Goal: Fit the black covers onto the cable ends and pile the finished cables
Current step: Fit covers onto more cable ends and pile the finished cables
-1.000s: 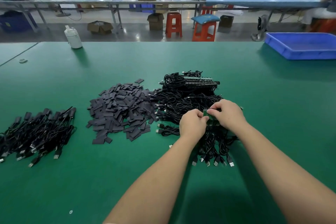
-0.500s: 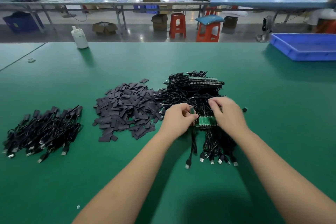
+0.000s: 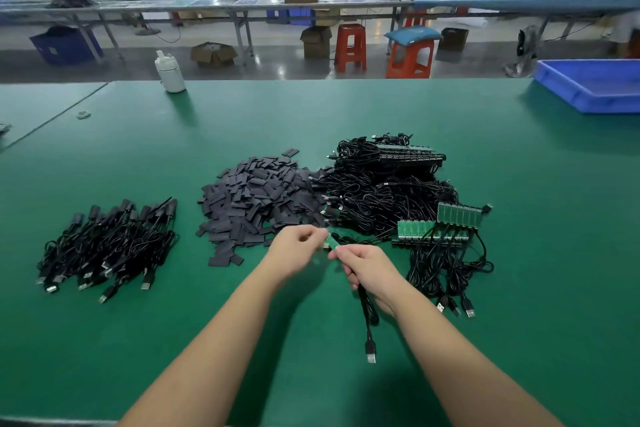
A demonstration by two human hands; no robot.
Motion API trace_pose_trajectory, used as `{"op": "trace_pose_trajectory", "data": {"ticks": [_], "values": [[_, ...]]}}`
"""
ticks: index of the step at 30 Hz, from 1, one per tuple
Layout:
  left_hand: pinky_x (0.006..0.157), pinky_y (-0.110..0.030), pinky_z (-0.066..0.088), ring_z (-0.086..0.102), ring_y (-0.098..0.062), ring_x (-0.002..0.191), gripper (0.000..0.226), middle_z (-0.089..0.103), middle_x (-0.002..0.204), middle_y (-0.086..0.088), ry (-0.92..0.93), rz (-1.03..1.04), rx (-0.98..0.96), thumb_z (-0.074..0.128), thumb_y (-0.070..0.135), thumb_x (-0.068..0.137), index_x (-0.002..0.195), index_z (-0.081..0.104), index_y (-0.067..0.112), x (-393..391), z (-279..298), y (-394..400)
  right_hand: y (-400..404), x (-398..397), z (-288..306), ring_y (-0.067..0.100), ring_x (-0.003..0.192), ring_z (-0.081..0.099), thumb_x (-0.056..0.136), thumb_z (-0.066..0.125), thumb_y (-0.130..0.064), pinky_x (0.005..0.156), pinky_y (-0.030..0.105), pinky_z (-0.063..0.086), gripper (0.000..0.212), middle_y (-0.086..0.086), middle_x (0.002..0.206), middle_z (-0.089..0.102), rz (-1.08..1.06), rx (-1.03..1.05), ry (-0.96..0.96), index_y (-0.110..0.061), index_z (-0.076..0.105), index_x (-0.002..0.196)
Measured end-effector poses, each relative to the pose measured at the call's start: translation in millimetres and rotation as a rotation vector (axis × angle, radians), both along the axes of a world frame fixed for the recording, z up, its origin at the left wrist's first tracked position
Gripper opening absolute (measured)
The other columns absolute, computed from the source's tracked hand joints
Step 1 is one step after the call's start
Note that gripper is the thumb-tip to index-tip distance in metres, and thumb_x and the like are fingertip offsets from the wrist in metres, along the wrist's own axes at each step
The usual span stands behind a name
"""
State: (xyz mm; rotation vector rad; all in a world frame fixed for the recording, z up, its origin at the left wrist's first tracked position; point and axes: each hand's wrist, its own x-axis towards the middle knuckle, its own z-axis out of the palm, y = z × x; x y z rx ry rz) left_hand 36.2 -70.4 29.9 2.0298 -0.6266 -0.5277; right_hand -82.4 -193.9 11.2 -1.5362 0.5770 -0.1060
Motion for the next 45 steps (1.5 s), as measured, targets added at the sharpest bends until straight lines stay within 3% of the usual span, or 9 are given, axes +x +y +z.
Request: {"op": "trace_pose_trajectory", "data": {"ticks": [4, 10, 16, 21, 30, 34, 38, 42, 45], "values": [[0.080, -0.034, 0.048, 0.057, -0.020, 0.098, 0.031, 0.064, 0.109, -0.001, -0.570, 0.223, 0.461, 0.054, 0.045, 0.096, 0.116, 0.065, 0.024, 27.1, -24.6, 37.3, -3.3, -6.7, -18.6, 0.008, 0.052, 0.048, 0.100, 0.058, -0.020, 0.048, 0.023, 0.042, 0.022, 0.000, 0.071, 0.065, 0.036, 0.019, 0.093, -0.008, 0.074, 0.092], [0.093, -0.044, 0.047, 0.053, -0.029, 0.112, 0.058, 0.058, 0.123, -0.010, -0.514, 0.357, 0.697, 0.064, 0.052, 0.088, 0.130, 0.049, 0.015, 71.0, -50.0, 101.7, -5.9, -9.2, -26.1, 0.007, 0.055, 0.053, 0.098, 0.059, -0.017, 0.052, 0.022, 0.048, 0.019, -0.002, 0.072, 0.069, 0.080, 0.009, 0.129, -0.008, 0.076, 0.094], [0.092, -0.047, 0.049, 0.049, -0.030, 0.115, 0.050, 0.066, 0.112, -0.007, -0.317, 0.389, 0.498, 0.074, 0.032, 0.086, 0.130, 0.054, 0.018, 87.2, -60.9, 125.6, -8.9, -6.3, -31.9, 0.006, 0.055, 0.053, 0.098, 0.060, -0.021, 0.055, 0.022, 0.049, 0.019, -0.004, 0.071, 0.066, 0.145, -0.006, 0.158, -0.014, 0.077, 0.098], [0.080, -0.039, 0.050, 0.059, -0.025, 0.096, 0.038, 0.064, 0.093, 0.000, -0.231, 0.400, 0.441, 0.076, 0.023, 0.085, 0.115, 0.054, 0.021, 85.7, -61.2, 129.7, -10.6, -5.9, -34.9, 0.007, 0.056, 0.052, 0.098, 0.059, -0.023, 0.055, 0.022, 0.048, 0.019, -0.006, 0.070, 0.065, 0.169, -0.017, 0.164, -0.018, 0.078, 0.100], [0.081, -0.033, 0.048, 0.059, -0.012, 0.072, 0.041, 0.042, 0.111, 0.001, -0.344, 0.454, 0.257, 0.083, 0.019, 0.077, 0.110, 0.060, 0.013, 68.4, -47.3, 127.9, -11.2, -6.3, -34.5, 0.006, 0.053, 0.051, 0.098, 0.057, -0.023, 0.053, 0.022, 0.047, 0.021, -0.005, 0.071, 0.066, 0.180, -0.035, 0.155, -0.018, 0.078, 0.097], [0.083, -0.029, 0.047, 0.063, -0.017, 0.085, 0.015, 0.059, 0.096, 0.005, -0.392, 0.328, 0.258, 0.080, 0.017, 0.081, 0.093, 0.071, 0.017, 56.9, -33.2, 113.2, -9.4, -5.7, -32.7, 0.006, 0.050, 0.044, 0.097, 0.058, -0.026, 0.049, 0.020, 0.040, 0.022, -0.008, 0.063, 0.057, 0.168, -0.046, 0.169, -0.021, 0.079, 0.097], [0.069, -0.021, 0.046, 0.061, -0.001, 0.070, 0.011, 0.071, 0.079, 0.009, -0.140, 0.133, 0.063, 0.074, 0.016, 0.086, 0.081, 0.070, 0.025, 31.8, -19.0, 86.5, -7.0, -6.8, -31.8, 0.005, 0.049, 0.037, 0.098, 0.060, -0.034, 0.047, 0.019, 0.031, 0.022, -0.012, 0.058, 0.049, 0.151, -0.046, 0.189, -0.023, 0.079, 0.095], [0.057, -0.026, 0.041, 0.056, -0.014, 0.058, 0.005, 0.073, 0.070, -0.005, 0.090, -0.081, -0.011, 0.068, 0.015, 0.092, 0.092, 0.070, 0.020, 1.1, -21.0, 56.9, -6.1, -8.0, -31.9, 0.003, 0.049, 0.038, 0.097, 0.062, -0.039, 0.047, 0.017, 0.029, 0.024, -0.013, 0.059, 0.048, 0.137, -0.056, 0.185, -0.023, 0.079, 0.094], [0.056, -0.024, 0.042, 0.055, -0.014, 0.056, 0.007, 0.068, 0.062, -0.004, 0.100, -0.045, -0.027, 0.069, 0.017, 0.092, 0.097, 0.069, 0.022, -15.1, -31.4, 41.5, -6.6, -8.4, -32.2, 0.002, 0.048, 0.039, 0.097, 0.063, -0.037, 0.046, 0.018, 0.029, 0.022, -0.012, 0.059, 0.050, 0.128, -0.033, 0.169, -0.022, 0.079, 0.095]]}}
